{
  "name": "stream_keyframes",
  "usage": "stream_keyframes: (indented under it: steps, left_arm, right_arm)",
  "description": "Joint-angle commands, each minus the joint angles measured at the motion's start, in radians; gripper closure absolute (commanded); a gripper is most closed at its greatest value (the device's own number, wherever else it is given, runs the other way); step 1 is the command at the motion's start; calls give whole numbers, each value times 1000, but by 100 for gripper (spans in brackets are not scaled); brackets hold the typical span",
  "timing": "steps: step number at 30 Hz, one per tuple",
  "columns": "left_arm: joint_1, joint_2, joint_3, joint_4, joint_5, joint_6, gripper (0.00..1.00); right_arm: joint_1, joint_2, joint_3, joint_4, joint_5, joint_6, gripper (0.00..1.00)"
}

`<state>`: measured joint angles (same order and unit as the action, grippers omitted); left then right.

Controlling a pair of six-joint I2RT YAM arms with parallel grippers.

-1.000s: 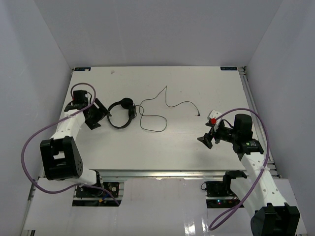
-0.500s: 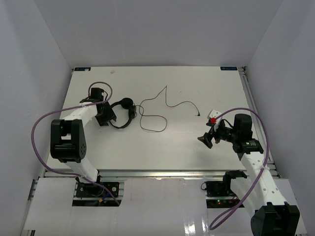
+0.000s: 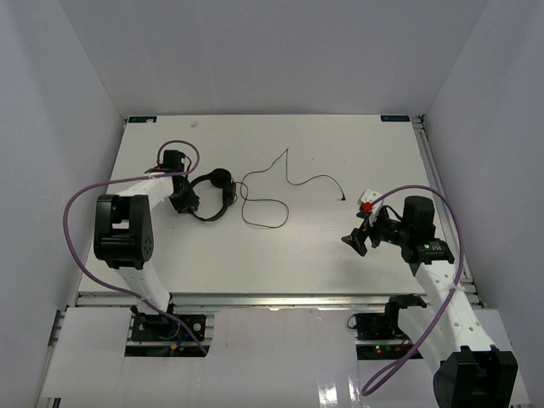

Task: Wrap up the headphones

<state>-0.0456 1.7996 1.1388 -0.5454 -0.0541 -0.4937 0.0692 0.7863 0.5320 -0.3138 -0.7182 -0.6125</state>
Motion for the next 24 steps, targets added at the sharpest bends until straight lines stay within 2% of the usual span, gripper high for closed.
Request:
stream_keyframes:
  steps: [1,6,12,14,19,24]
  left_arm:
    - [-5,29,34,6,-28,14,69]
    - [-5,42,34,-3,-60,29,76]
    - [-4,30,45,-10,-53,52,96]
    - [-5,10,59,-16,-45,59,100]
    - [-10,-111,98,-29,4,83,100]
    - [-81,-269,132,-45,77,136,100]
  right_arm:
    - [-2,5,3,27,0,-1,10]
    - [-2,3,2,28,4,-1,10]
    - [-2,10,-2,26,3,-2,10]
    - [-3,11,-6,21,-4,-6,10]
    - [-3,9,-6,-13,-57,-51,10]
    - [-2,49,81,-183,-182,-258,10]
